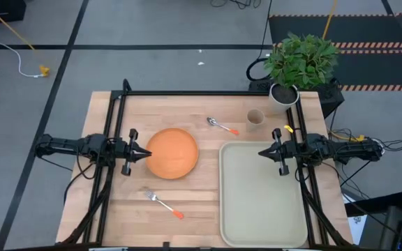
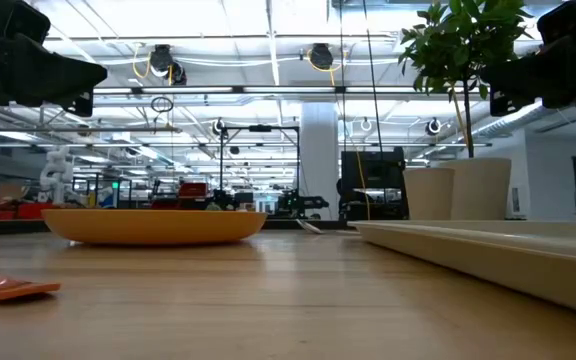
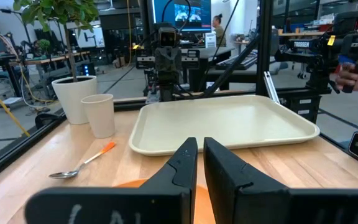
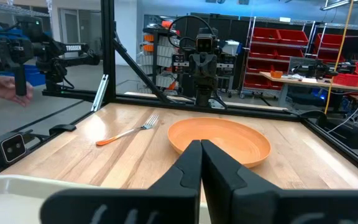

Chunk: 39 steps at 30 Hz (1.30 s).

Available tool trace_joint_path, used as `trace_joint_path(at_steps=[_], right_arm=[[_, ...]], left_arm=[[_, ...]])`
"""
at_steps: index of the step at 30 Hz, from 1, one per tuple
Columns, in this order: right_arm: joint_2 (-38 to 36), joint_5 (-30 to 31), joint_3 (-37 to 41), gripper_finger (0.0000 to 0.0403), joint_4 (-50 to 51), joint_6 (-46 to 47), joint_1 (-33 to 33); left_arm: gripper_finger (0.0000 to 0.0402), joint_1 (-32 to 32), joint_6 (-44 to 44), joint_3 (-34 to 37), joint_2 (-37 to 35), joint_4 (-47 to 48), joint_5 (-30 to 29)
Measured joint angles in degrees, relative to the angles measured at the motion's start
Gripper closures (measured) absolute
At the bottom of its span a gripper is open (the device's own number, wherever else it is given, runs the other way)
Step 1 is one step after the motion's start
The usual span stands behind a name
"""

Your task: Pick and place plate/cup/fork/spoon on tray

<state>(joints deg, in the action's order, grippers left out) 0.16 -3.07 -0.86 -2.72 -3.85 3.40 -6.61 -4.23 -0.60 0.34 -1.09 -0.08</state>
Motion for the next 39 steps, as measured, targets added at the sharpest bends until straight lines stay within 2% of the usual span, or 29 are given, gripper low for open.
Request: trace_joint_path(at_steps=[12, 16, 21, 26, 31, 39], right_arm=[[0.0, 0.0, 0.0, 0.0403, 0.0, 0.1, 0.0], [0.0, 0.1, 0.0, 0.0403, -3.0, 0.2, 0.0], [0.7, 0.3, -3.0, 0.0403, -3.3, 0.2, 0.0], [4.5, 1.4, -11.1, 0.0403, -2.6, 0.2, 0.0], [11.7, 3.7, -20.1, 0.0403, 0.9, 0.1, 0.0], [25.6, 9.1, -38.0, 0.0403, 15.4, 0.2, 0.0]], left_arm=[[0.0369, 0.0, 0.0, 0.0, 0.0, 0.0, 0.0], [0.0369, 0.0, 0.0, 0.0, 0.0, 0.0, 0.0], [0.0369, 0.0, 0.0, 0.0, 0.0, 0.0, 0.0], [0.0369, 0.0, 0.3, 0.0, 0.0, 0.0, 0.0], [0.0369, 0.0, 0.0, 0.0, 0.0, 0.0, 0.0], [0.0369, 0.0, 0.0, 0.0, 0.0, -0.5, 0.0]])
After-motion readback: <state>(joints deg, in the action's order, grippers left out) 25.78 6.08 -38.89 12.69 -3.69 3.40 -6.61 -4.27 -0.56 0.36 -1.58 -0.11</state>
